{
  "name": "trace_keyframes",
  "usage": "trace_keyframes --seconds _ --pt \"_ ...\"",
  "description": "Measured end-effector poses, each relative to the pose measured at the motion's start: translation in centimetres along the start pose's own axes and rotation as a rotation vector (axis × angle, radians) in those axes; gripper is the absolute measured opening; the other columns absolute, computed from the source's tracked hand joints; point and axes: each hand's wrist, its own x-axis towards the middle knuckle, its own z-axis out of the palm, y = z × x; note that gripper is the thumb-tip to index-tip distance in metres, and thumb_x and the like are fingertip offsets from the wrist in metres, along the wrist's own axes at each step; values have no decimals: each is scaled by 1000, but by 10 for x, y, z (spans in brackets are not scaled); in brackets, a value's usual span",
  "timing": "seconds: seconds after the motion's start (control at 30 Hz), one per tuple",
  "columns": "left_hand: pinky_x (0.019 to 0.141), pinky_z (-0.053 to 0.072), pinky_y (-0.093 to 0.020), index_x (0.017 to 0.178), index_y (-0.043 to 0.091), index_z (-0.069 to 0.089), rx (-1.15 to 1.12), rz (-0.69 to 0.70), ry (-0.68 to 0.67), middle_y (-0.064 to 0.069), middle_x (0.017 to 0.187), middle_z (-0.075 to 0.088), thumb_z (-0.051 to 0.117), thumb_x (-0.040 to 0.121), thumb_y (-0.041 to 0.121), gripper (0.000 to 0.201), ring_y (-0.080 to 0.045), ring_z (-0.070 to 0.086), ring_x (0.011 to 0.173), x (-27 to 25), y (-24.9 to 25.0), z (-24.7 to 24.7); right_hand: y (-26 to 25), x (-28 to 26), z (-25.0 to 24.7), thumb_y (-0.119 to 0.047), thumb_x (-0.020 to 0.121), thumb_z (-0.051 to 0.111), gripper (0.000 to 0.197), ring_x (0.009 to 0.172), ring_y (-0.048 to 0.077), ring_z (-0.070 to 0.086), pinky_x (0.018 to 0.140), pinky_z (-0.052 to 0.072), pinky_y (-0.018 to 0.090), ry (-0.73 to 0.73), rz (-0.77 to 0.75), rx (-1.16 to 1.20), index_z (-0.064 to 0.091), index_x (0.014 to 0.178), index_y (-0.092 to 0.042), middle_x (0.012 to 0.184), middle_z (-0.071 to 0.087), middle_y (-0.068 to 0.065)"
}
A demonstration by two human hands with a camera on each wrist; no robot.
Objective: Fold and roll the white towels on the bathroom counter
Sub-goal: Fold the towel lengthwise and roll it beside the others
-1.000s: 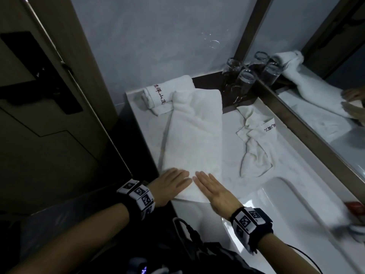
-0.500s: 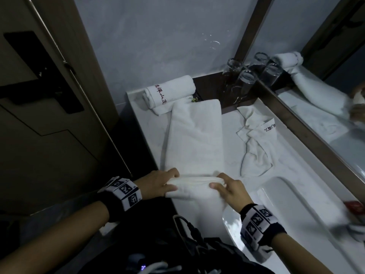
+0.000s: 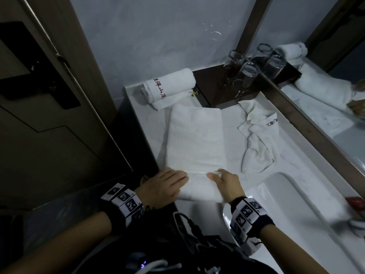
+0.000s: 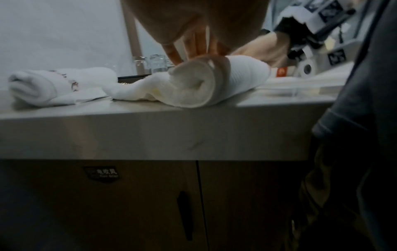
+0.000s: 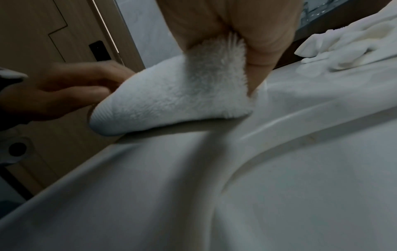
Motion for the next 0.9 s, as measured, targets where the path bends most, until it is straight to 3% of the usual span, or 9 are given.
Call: trace_keyframes --seconds 0.13,0.2,0.33,0.47,0.63,0.7,0.77,0.83,0.9 --pt "97 49 -34 125 2 54 84 -19 -160 -11 130 57 69 55 37 79 -20 54 122 -3 4 3 -2 -5 4 -39 89 55 38 91 28 60 72 41 30 59 25 50 57 108 -6 92 65 11" --pt "94 51 -33 120 1 59 101 -52 -99 -11 125 62 73 48 37 82 -20 59 116 0 6 6 -3 -16 8 -41 89 55 39 82 29 62 66 43 32 162 -27 -16 45 111 -10 84 61 6" --pt "91 53 -35 115 -2 62 15 -63 9 -13 119 65 80 43 30 81 -21 63 109 7 7 6 4 -28 8 -20 84 64 39 87 32 61 75 52 37 497 -603 -344 50 115 0 102 60 20" --pt "85 54 -43 115 -6 60 -68 -87 12 -18 118 64 84 49 21 75 -27 64 107 9 -2 2 18 -32 0 -43 86 56 50 109 23 57 96 35 27 169 -904 -531 53 125 -12 117 63 8" --pt "118 19 -26 145 13 18 -203 -205 -174 -2 155 18 55 86 30 71 -12 21 142 10 -7 6 27 -30 -7 -15 75 75 61 132 7 38 110 25 17 -22 -744 -311 51 131 -17 138 44 -10" --pt "114 27 -28 145 26 19 -306 -287 -243 7 155 20 55 86 37 70 -7 25 140 7 -9 4 26 -29 -10 -10 74 73 59 128 -1 39 108 23 9 -49 -644 -182 53 128 -25 132 45 -22" --pt "108 36 -28 137 33 37 -533 -407 -254 8 144 42 63 81 38 62 -11 43 129 7 -15 -5 23 -24 -16 -14 70 75 56 124 -3 41 105 24 6 -102 -515 -108 59 121 -28 122 52 -26" --pt "90 47 -22 115 31 62 -824 -504 -191 2 112 65 71 79 25 38 -11 58 102 9 -25 -14 20 -17 -25 -20 65 81 50 115 -7 46 94 30 0 -179 -329 34 65 111 -28 109 61 -25" --pt "71 44 -10 93 28 66 -907 -541 -177 0 89 64 70 80 16 19 -10 57 86 14 -33 -18 17 -10 -32 -25 62 84 43 96 7 64 74 47 8 -270 -152 301 68 102 -26 97 71 -12"
